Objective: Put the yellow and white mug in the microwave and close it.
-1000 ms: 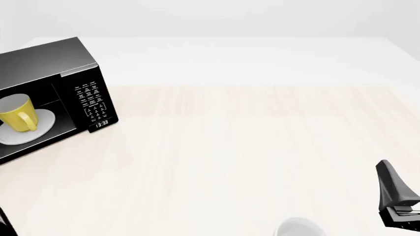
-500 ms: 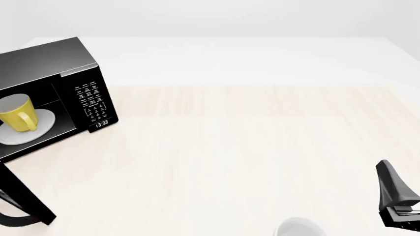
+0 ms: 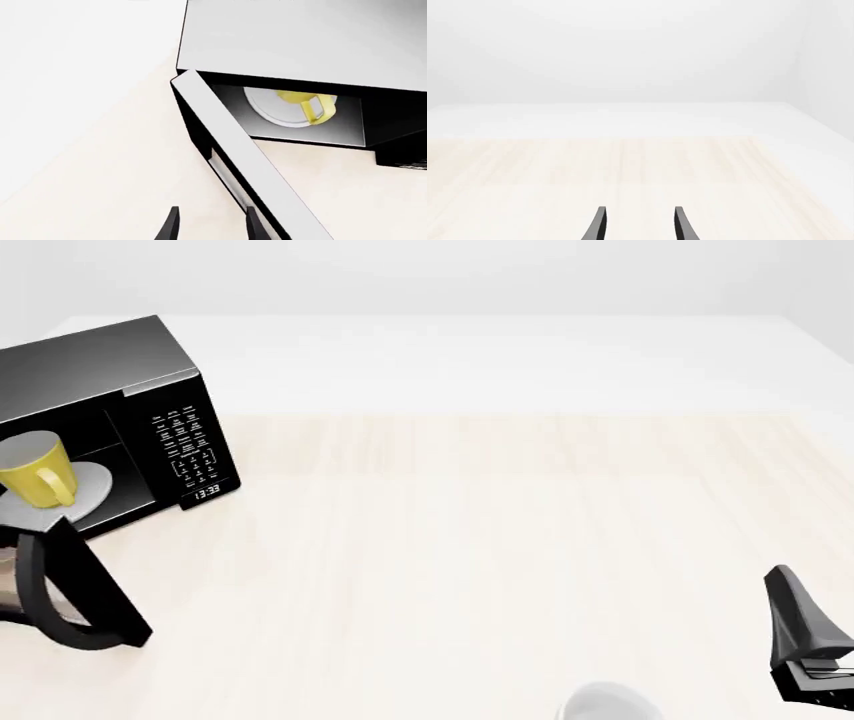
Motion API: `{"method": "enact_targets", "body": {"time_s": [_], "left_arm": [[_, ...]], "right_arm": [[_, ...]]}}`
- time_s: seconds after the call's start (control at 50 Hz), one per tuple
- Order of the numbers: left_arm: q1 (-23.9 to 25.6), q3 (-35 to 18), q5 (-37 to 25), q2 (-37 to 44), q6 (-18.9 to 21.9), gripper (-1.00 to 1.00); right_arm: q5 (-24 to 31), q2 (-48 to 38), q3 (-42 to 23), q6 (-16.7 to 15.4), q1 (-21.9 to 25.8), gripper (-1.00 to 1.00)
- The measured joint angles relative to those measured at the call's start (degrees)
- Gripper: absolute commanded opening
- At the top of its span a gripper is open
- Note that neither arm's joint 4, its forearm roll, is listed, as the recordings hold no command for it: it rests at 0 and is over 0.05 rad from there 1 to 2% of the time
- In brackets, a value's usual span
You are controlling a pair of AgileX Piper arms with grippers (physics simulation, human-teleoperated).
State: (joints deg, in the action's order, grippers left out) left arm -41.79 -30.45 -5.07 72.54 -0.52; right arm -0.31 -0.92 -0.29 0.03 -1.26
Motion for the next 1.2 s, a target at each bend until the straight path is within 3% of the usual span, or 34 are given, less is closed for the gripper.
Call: {"method": "enact_targets", "body": {"time_s": [1.2], "left_arm": [[7.42,-7.93,4.11,7.35,-2.11,1.00]], "right_arm": [[-0.02,-0.04,0.00,0.00,-0.08,1.00]]}}
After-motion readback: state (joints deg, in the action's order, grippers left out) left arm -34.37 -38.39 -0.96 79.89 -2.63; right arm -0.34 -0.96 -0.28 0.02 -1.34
